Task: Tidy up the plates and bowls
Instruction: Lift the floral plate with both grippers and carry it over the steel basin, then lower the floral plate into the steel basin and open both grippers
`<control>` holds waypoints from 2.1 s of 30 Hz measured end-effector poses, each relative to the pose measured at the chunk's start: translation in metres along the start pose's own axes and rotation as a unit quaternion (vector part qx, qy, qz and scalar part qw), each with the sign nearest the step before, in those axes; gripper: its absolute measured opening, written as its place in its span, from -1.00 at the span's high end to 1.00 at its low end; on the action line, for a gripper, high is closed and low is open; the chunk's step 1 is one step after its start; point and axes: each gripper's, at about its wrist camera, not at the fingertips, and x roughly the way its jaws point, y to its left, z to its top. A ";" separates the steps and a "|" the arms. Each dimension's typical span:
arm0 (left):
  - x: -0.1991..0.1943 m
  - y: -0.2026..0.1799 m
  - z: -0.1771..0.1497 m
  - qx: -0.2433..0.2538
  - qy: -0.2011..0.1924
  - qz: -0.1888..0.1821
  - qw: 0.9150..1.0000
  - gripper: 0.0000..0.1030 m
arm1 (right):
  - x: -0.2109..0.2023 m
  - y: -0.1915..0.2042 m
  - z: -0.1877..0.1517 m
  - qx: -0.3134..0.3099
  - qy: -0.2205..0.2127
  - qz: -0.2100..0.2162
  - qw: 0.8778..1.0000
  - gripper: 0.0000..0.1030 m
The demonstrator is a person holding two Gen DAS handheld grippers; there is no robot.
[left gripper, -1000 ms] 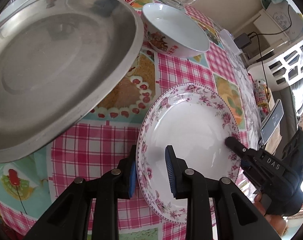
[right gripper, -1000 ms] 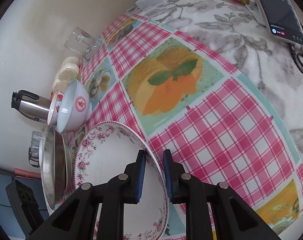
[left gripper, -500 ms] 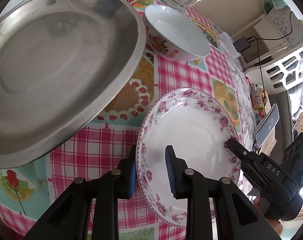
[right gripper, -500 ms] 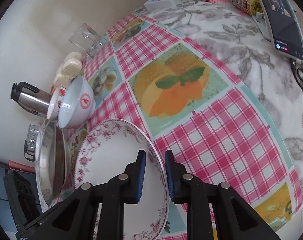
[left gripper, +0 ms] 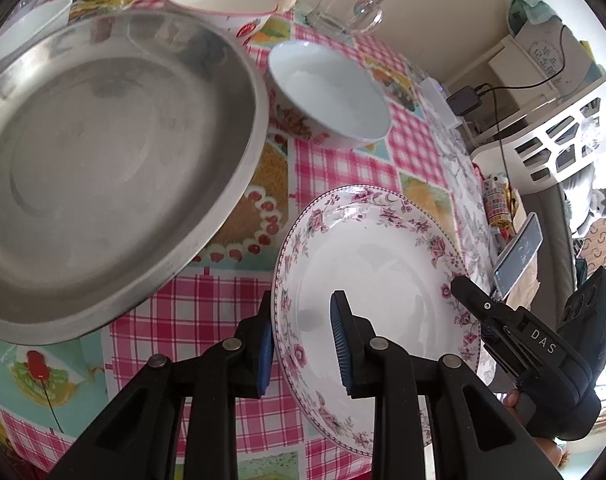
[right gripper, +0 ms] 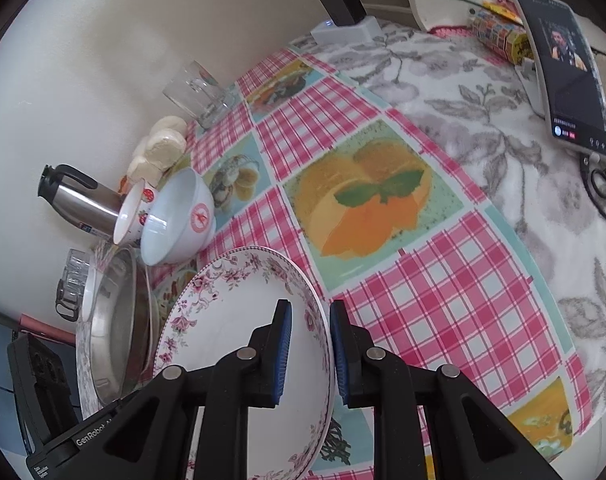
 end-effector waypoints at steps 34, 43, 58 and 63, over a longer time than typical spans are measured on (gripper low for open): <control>-0.091 0.066 0.026 -0.017 -0.092 0.005 0.996 0.46 | -0.007 0.107 -0.014 -0.049 -0.042 0.070 0.995 0.59; -0.112 0.115 0.034 -0.050 -0.104 0.015 0.993 0.46 | 0.013 0.152 -0.028 -0.067 -0.025 0.095 0.993 0.59; -0.126 0.169 0.044 -0.115 -0.109 0.016 0.987 0.46 | 0.049 0.202 -0.048 -0.087 -0.002 0.103 0.991 0.59; -0.119 0.175 0.051 -0.116 -0.102 0.029 0.988 0.46 | 0.061 0.206 -0.048 -0.082 0.008 0.098 0.992 0.59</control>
